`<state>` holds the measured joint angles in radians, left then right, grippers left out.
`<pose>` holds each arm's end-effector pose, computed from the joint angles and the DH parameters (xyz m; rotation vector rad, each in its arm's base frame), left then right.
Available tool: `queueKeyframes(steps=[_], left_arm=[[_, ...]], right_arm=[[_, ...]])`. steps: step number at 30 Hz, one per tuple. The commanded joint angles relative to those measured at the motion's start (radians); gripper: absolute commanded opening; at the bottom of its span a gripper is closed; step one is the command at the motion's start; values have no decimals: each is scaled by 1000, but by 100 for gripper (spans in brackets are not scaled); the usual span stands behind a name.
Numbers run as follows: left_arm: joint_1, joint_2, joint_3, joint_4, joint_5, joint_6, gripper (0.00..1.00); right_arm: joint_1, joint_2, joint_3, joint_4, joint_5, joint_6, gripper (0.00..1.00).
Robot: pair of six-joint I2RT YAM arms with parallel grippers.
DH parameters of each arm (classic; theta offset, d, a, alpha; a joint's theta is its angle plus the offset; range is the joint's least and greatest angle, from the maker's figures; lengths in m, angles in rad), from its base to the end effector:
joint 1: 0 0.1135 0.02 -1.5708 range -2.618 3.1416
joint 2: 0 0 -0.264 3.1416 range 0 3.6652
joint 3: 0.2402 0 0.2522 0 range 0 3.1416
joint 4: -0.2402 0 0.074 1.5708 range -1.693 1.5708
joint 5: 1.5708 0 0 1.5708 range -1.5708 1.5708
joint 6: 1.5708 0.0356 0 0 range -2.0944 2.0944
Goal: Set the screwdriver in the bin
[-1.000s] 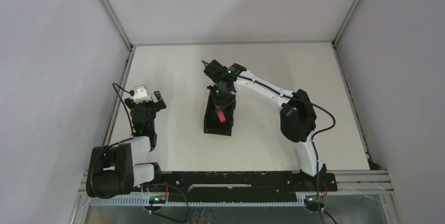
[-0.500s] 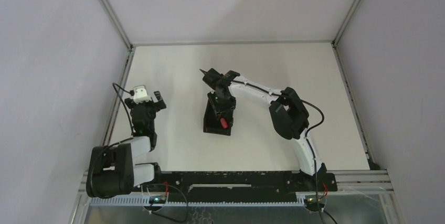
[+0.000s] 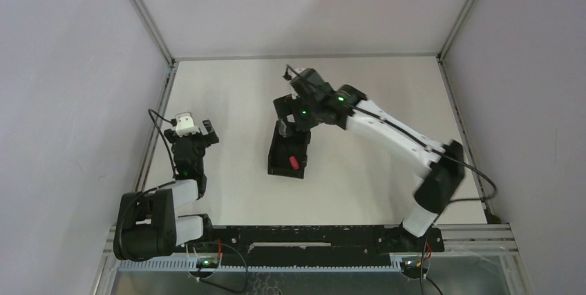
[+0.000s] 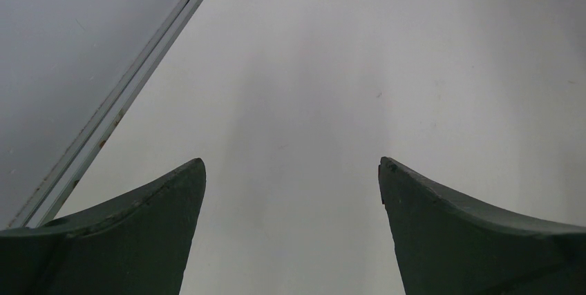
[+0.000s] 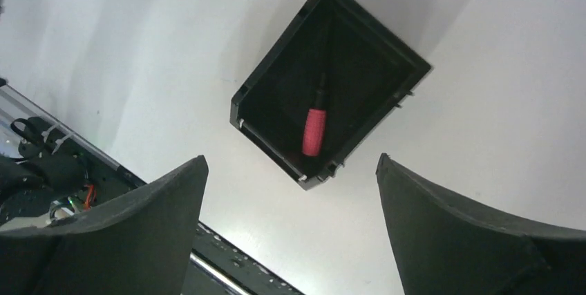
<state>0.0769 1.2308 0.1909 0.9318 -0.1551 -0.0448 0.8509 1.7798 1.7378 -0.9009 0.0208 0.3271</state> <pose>0.2152 0.0221 0.1697 -0.2185 1.6656 0.1543 0.2553 0.2900 0.3327 -0.6578 2.4877 0.4419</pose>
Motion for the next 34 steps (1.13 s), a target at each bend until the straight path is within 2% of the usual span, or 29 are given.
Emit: queueKeyframes(steps=[1, 6, 12, 18, 25, 34], left_arm=[[-6, -1, 47, 24, -13, 13, 100], [-6, 0, 47, 24, -13, 13, 100], [-6, -1, 47, 24, -13, 13, 100], [-6, -1, 46, 24, -12, 13, 100], [-6, -1, 47, 24, -12, 13, 100], [-6, -1, 47, 24, -13, 14, 100]], right_arm=[[1, -231, -175, 159, 82, -89, 100], [-79, -484, -438, 302, 93, -88, 100], [-311, -741, -758, 398, 28, 4, 100], [-470, -968, -1048, 432, -3, 69, 100], [-497, -1075, -1204, 437, 38, 119, 100], [-498, -1104, -1253, 481, 90, 120, 100]])
